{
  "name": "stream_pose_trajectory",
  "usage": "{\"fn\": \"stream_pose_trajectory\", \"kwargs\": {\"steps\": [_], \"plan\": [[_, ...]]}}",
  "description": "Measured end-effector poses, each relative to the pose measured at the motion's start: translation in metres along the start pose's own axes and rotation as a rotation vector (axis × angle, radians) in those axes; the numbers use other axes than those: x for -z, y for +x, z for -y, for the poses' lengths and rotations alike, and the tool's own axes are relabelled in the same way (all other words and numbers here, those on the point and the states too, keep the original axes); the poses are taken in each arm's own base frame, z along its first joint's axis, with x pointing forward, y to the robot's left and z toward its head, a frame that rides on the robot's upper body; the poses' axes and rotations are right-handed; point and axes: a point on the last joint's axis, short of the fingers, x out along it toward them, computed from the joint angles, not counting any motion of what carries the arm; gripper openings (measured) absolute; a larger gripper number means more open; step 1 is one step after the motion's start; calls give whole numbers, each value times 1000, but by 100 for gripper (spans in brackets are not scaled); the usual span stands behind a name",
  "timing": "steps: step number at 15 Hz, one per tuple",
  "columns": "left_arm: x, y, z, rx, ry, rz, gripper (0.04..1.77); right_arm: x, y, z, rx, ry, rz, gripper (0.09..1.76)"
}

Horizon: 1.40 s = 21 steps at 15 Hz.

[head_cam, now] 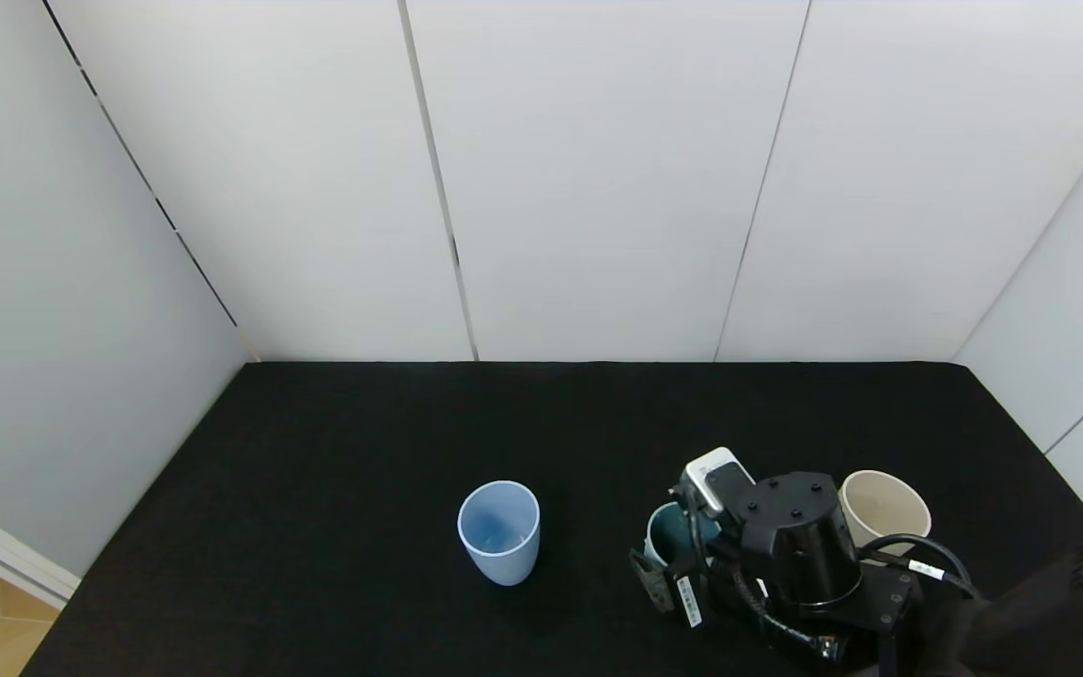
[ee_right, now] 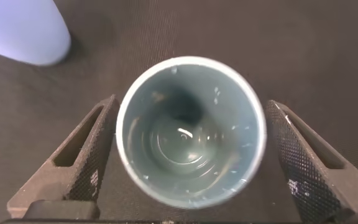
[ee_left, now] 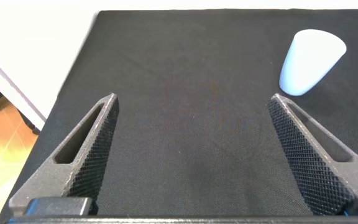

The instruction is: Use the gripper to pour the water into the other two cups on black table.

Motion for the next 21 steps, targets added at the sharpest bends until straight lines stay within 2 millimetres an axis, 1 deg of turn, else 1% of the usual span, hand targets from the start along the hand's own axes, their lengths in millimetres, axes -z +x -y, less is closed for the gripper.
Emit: {"fn": "stream_pose_trajectory", "kwargs": {"steps": [4, 10, 14, 18, 21], "plan": [[0, 0, 0, 0, 0, 0, 172, -9, -15, 1, -10, -23, 41, 169], [0, 0, 0, 0, 0, 0, 172, -13, -20, 3, -8, -18, 59, 170], [0, 0, 0, 0, 0, 0, 172, -22, -29, 14, 16, -20, 78, 170], [0, 0, 0, 0, 0, 0, 172, -37, -52, 22, 35, -13, 101, 170], [0, 0, 0, 0, 1, 1, 172, -51, -78, 30, 92, 0, 135, 170]]}}
